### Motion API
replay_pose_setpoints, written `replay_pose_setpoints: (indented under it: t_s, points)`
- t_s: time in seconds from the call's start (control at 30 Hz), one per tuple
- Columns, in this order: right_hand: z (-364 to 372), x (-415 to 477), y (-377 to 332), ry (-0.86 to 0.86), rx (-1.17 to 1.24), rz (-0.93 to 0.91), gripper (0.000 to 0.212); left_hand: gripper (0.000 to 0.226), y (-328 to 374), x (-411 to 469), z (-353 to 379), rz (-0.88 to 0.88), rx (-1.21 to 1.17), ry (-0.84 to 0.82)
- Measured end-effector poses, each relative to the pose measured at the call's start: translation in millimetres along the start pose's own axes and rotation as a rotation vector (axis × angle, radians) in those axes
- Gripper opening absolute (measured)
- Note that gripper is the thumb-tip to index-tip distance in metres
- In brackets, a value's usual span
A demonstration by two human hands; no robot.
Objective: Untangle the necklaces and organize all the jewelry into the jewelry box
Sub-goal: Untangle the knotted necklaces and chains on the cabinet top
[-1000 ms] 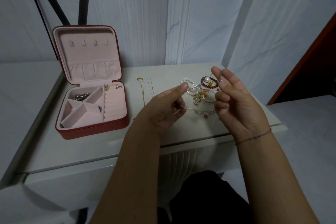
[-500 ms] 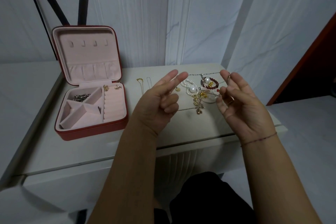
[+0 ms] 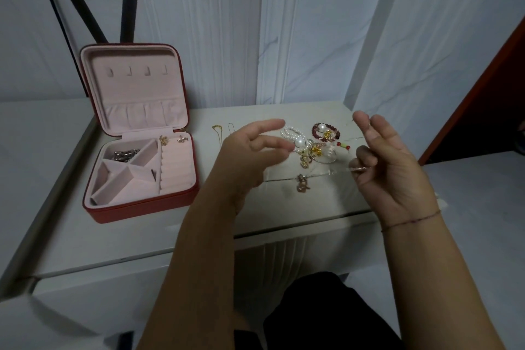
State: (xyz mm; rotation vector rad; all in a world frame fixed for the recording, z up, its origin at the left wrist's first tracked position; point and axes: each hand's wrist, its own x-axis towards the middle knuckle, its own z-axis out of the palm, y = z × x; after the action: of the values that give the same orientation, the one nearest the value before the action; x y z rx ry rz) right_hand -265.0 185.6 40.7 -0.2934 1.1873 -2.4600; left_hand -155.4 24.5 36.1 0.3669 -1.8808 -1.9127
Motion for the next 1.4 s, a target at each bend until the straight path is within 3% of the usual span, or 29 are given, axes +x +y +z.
replay_pose_setpoints:
  t_s: [0.13, 0.3, 0.4, 0.57, 0.8, 1.03, 1.23, 1.4]
  points:
    - [3, -2, -1, -0.054, 0.019, 0.006, 0.027, 0.039, -7, 1, 8, 0.041, 0.311, 0.009]
    - [3, -3, -1, -0.029, -0.129, -0.098, 0.034, 0.013, -14, 4, 8, 0.039, 0.452, 0.046]
    - [5, -4, -1, -0.023, -0.154, -0.154, 0.035, 0.018, -18, 3, 10, -0.043, 0.506, 0.08]
    - [4, -4, 0, -0.001, -0.149, -0.145, 0.034, 0.028, -10, 0, 12, -0.266, 0.302, -0.147]
    - [3, -6, -4, 0.03, -0.209, -0.157, 0.036, 0.018, -8, 0, 7, -0.205, 0.299, -0.221]
    - [2, -7, -5, 0.014, -0.271, -0.148, 0.035, 0.016, -15, 5, 14, -0.09, 0.212, 0.021]
    - [3, -8, -5, -0.009, -0.293, -0.154, 0.034, 0.003, -19, 9, 20, 0.059, 0.329, 0.162]
    - [2, -7, -7, 0.009, -0.259, -0.169, 0.034, 0.007, -10, 6, 22, -0.026, 0.007, 0.168]
